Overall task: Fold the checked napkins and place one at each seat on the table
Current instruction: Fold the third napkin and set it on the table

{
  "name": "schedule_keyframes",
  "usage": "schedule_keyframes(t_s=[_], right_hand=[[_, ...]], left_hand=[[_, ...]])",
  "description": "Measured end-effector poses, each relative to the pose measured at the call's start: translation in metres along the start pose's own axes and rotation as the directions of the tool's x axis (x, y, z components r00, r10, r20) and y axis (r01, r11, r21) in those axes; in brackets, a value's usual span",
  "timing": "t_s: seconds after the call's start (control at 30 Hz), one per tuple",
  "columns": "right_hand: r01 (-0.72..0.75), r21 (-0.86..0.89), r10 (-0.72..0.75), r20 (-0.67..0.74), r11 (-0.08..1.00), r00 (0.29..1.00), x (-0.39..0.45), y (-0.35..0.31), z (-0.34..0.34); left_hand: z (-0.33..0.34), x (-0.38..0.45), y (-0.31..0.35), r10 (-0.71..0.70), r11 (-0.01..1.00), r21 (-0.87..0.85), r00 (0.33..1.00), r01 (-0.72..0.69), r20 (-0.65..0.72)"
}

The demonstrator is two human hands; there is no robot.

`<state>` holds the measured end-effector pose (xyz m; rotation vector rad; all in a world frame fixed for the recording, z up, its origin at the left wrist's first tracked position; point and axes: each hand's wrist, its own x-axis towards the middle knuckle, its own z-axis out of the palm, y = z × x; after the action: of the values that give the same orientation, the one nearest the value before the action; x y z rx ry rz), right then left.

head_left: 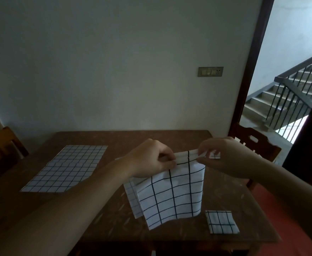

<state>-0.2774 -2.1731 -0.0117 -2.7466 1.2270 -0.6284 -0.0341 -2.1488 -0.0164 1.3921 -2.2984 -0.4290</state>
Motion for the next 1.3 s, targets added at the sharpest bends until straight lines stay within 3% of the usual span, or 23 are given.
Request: schedule_keyframes(t_s=[0.17,0.23,0.37,0.53,0.8,0.97,1.1,1.3], right_hand=[[-0.020,0.141,0.027,-0.054,0.990,0.998,-0.006,0.009,-0.008],[-0.031,0.175,0.039,-0.039,0.984,0.998,-0.010,0.012,-0.012],[-0.015,0.077,0.011,0.053,0.997,0.999,-0.008,0.007,-0.010],[-0.012,0.125,0.010,0.015,0.992,1.000,-0.008,0.014,-0.016],[-0.050,0.224,0.058,-0.031,0.973,0.998,-0.010,0.006,-0.021],[-0.069,0.289,0.093,-0.072,0.955,0.993,-0.011,0.006,-0.018],[-0.054,0.267,0.094,-0.140,0.962,0.986,-0.011,0.009,-0.016],[-0.040,0.359,0.096,-0.139,0.933,0.986,-0.015,0.003,-0.019]], left_hand=[[-0.006,-0.005,-0.009,-0.011,0.999,0.053,1.000,0.010,0.017],[-0.008,-0.007,-0.012,-0.044,0.999,0.003,0.999,0.044,-0.020],[-0.008,-0.004,-0.011,-0.078,0.992,-0.099,0.996,0.073,-0.052],[-0.014,-0.006,-0.011,-0.111,0.970,-0.231,0.985,0.079,-0.131],[-0.014,-0.007,-0.011,-0.152,0.882,-0.472,0.957,0.018,-0.248],[-0.008,-0.003,-0.008,-0.257,0.734,-0.679,0.920,-0.013,-0.296],[-0.006,0.000,-0.009,-0.376,0.607,-0.794,0.891,0.028,-0.255],[-0.004,-0.003,-0.013,-0.361,0.631,-0.775,0.897,0.033,-0.256]])
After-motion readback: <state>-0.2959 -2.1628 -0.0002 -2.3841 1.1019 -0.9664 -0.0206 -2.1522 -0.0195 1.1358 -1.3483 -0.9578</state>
